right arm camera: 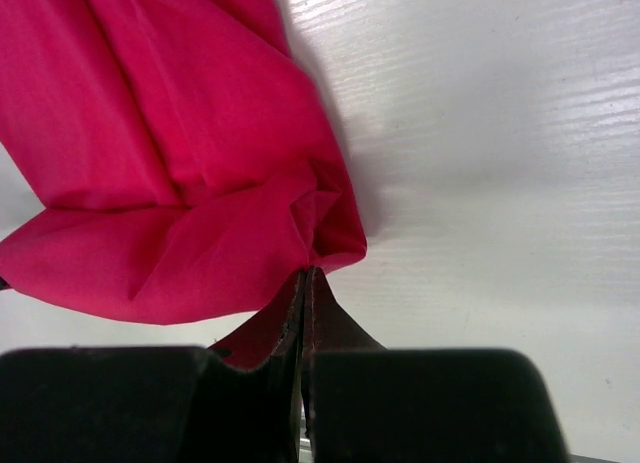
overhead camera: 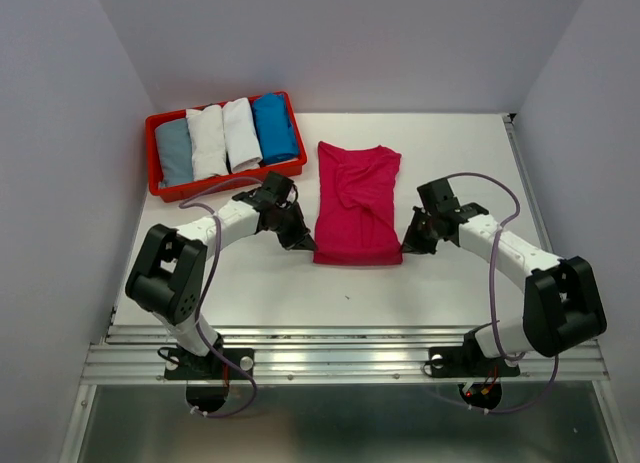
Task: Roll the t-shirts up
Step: Roll the T-shirt to the center of the board.
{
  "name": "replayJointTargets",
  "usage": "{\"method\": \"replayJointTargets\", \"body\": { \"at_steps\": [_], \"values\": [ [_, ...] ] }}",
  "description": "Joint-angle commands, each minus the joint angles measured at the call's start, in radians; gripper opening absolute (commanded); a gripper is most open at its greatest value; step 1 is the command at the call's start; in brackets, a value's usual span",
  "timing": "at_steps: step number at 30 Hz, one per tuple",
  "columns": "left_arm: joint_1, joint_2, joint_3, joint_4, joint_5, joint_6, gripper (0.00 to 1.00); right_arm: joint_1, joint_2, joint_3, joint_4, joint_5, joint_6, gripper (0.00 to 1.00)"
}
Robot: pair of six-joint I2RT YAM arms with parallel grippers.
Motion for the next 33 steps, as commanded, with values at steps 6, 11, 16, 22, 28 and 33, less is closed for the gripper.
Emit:
{"method": "replayJointTargets", "body": {
  "at_steps": [6, 11, 16, 22, 28, 33],
  "values": [
    [0.033, 0.098, 0.128, -0.024, -0.001, 0.061, 0.0, -0.006, 0.081, 0.072, 0.047, 0.052, -0.031, 0.01],
    [0.048, 0.161, 0.163, -0.03, -0.015, 0.079, 0.05, -0.006, 0.137, 0.101, 0.082, 0.07, -0.031, 0.04],
    [0.06, 0.187, 0.18, -0.022, -0.015, 0.07, 0.23, -0.006, 0.174, 0.127, 0.139, 0.069, -0.004, 0.29],
    [0.06, 0.119, 0.194, -0.064, -0.087, 0.073, 0.58, -0.006, 0.101, 0.124, 0.139, 0.141, 0.032, 0.43],
    [0.05, 0.013, 0.197, -0.11, -0.17, 0.079, 0.53, -0.006, -0.011, 0.124, 0.105, 0.149, 0.017, 0.39],
    [-0.021, -0.01, 0.2, -0.104, -0.191, 0.081, 0.0, 0.06, -0.036, 0.115, 0.099, 0.118, 0.017, 0.01]
  ]
}}
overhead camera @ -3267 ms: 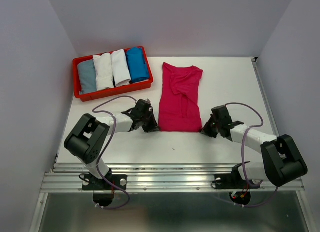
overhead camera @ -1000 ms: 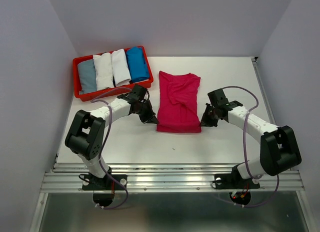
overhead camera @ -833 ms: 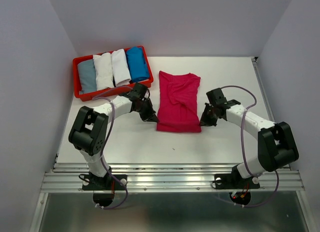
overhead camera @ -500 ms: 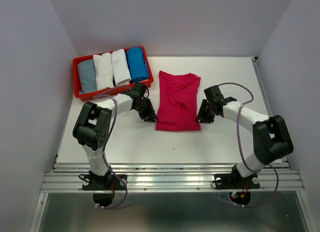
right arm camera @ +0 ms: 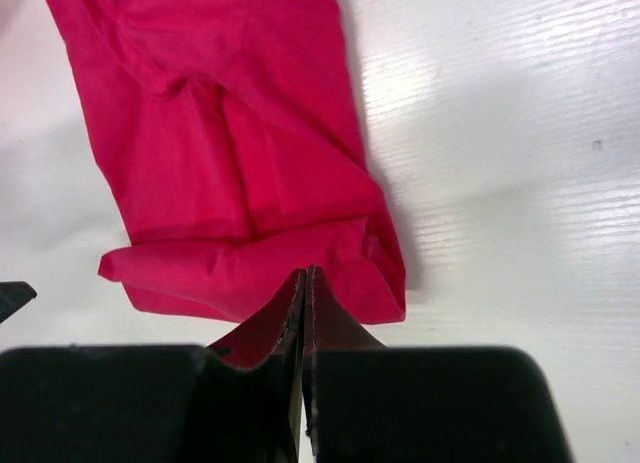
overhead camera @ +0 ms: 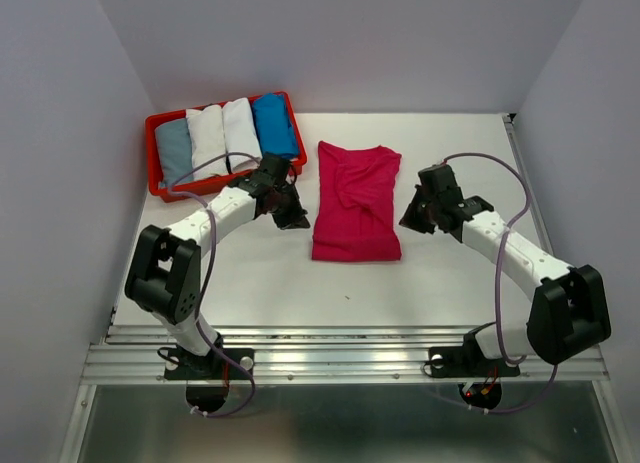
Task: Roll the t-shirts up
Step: Roll the T-shirt to the center of the board.
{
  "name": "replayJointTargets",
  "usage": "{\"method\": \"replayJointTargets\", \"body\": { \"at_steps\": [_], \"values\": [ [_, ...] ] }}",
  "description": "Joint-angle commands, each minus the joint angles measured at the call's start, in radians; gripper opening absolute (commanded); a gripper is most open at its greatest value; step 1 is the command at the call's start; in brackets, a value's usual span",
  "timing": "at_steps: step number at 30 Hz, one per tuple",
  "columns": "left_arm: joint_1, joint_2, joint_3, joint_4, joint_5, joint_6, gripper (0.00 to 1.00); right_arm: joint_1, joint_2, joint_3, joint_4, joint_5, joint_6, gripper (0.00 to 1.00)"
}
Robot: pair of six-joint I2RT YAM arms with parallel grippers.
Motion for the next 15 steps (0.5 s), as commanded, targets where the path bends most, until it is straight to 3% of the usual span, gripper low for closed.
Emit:
{"method": "replayJointTargets", "body": {
  "at_steps": [1, 10, 15],
  "values": [
    [-0.073, -0.032, 0.036, -0.007, -0.03, 0.012, 0.0, 0.055, -0.013, 0.021, 0.007, -0.004, 0.005, 0.01],
    [-0.199, 0.066, 0.067, 0.091, 0.093, -0.005, 0.0, 0.113, 0.054, -0.031, 0.113, -0.151, 0.043, 0.01],
    [-0.209, 0.155, 0.128, 0.108, 0.088, -0.002, 0.0, 0.113, 0.151, -0.027, 0.125, -0.093, 0.052, 0.01]
  ]
}}
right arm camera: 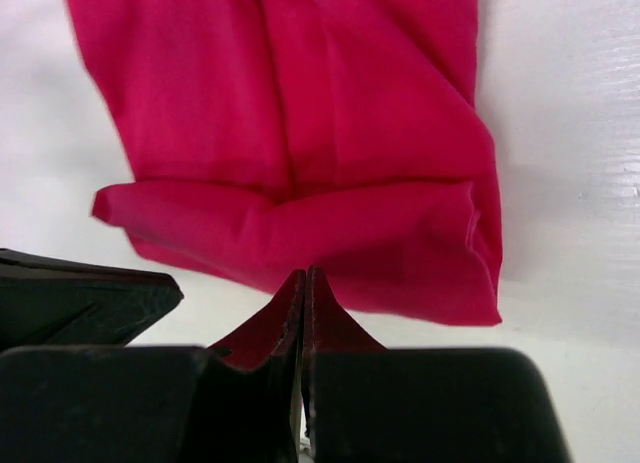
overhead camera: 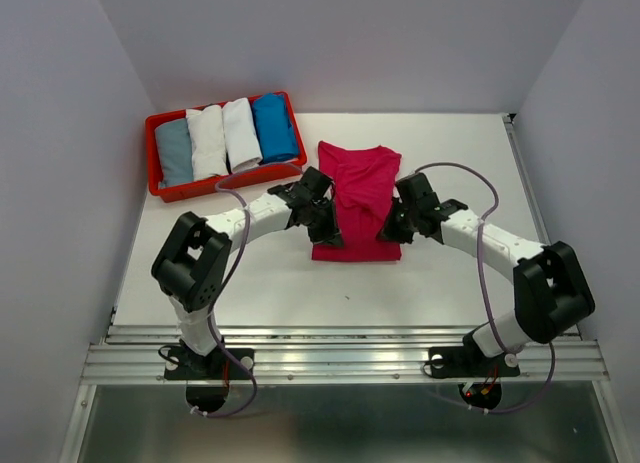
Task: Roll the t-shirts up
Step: Roll the T-shirt to the center of the board.
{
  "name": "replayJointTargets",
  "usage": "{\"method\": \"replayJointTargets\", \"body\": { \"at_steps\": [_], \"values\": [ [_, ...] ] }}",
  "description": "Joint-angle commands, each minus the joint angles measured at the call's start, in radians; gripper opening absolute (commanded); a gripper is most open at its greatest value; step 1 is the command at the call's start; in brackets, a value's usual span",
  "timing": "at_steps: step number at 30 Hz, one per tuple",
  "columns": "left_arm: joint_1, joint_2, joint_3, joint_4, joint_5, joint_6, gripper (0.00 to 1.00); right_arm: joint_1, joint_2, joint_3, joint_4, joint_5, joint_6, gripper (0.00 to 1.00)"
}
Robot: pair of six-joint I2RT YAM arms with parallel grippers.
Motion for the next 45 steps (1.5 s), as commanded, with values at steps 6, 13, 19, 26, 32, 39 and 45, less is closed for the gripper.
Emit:
{"method": "replayJointTargets", "body": {
  "at_steps": [6, 13, 19, 26, 32, 39, 45],
  "values": [
    [0.028, 0.146, 0.151, 0.005, -0.032, 0.039, 0.0, 0.005, 0.158, 0.008, 0.075, 0.179, -0.02, 0.01],
    [0.037, 0.142, 0.145, -0.015, -0.075, 0.062, 0.0, 0.005, 0.126, 0.025, 0.057, 0.228, -0.034, 0.01],
    [0.046, 0.091, 0.122, -0.033, -0.098, 0.071, 0.0, 0.005, 0.008, 0.016, 0.006, 0.257, -0.041, 0.01],
    [0.092, 0.076, 0.073, -0.027, -0.113, 0.074, 0.0, -0.014, 0.06, 0.002, 0.005, 0.3, -0.052, 0.01],
    [0.107, 0.122, 0.013, 0.017, -0.115, 0.073, 0.0, -0.014, 0.162, -0.025, 0.042, 0.336, -0.043, 0.01],
    [0.12, 0.133, -0.007, 0.01, -0.126, 0.095, 0.0, -0.014, 0.097, -0.012, -0.003, 0.323, -0.038, 0.01],
    [0.14, 0.045, 0.06, -0.075, -0.185, 0.122, 0.0, -0.014, 0.026, 0.079, -0.043, 0.354, -0.081, 0.01]
  ]
}}
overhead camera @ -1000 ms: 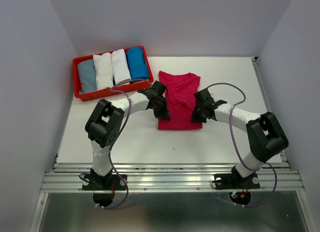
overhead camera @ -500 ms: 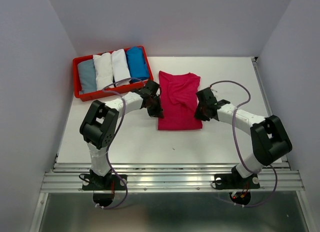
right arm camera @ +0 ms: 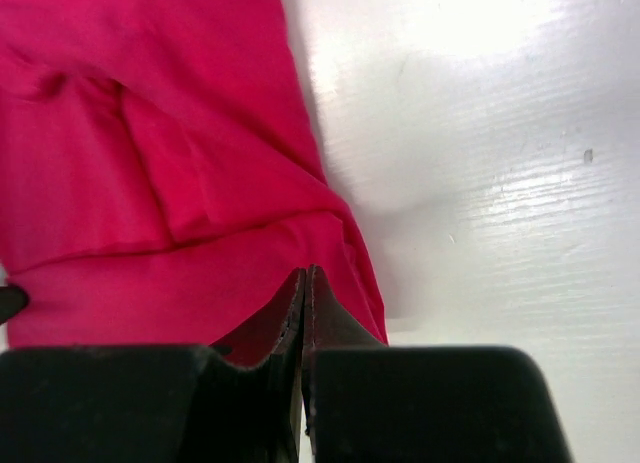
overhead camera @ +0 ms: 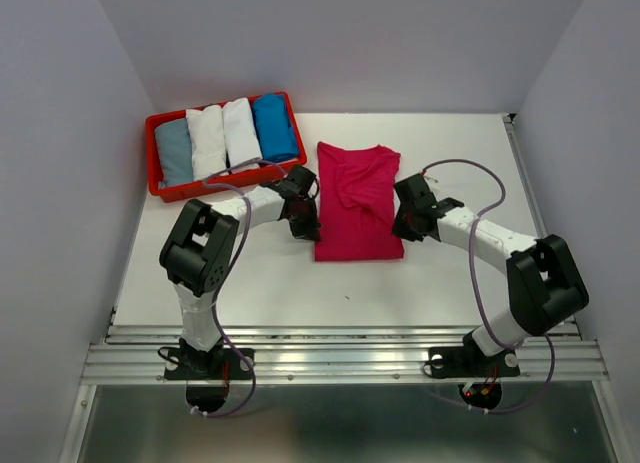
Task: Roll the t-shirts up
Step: Roll the T-shirt to the center of the board.
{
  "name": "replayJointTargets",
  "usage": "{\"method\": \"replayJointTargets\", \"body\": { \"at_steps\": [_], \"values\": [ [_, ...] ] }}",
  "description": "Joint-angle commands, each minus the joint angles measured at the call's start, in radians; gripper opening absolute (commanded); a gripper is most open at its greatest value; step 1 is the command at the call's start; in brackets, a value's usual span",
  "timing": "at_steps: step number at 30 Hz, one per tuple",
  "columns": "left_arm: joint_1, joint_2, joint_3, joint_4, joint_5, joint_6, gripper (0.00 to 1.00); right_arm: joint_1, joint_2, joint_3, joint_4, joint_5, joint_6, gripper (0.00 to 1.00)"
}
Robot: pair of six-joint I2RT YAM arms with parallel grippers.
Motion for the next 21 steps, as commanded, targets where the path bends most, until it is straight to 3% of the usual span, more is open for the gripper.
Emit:
{"method": "replayJointTargets", "body": {
  "at_steps": [1, 6, 12, 21],
  "values": [
    [0.017, -0.099, 0.078, -0.097, -0.083, 0.05, 0.0, -0.005, -0.061, 0.098, -0.031, 0.053, -0.039, 0.01],
    [0.0, -0.122, 0.121, -0.143, -0.108, 0.068, 0.0, -0.005, -0.004, 0.165, -0.04, 0.017, -0.053, 0.01],
    [-0.063, -0.129, 0.057, -0.105, -0.067, 0.042, 0.0, -0.005, -0.003, 0.112, 0.044, -0.183, -0.045, 0.01],
    [-0.094, -0.068, -0.067, -0.023, -0.019, 0.018, 0.0, -0.005, 0.074, 0.018, 0.039, -0.01, -0.048, 0.01]
  ]
}}
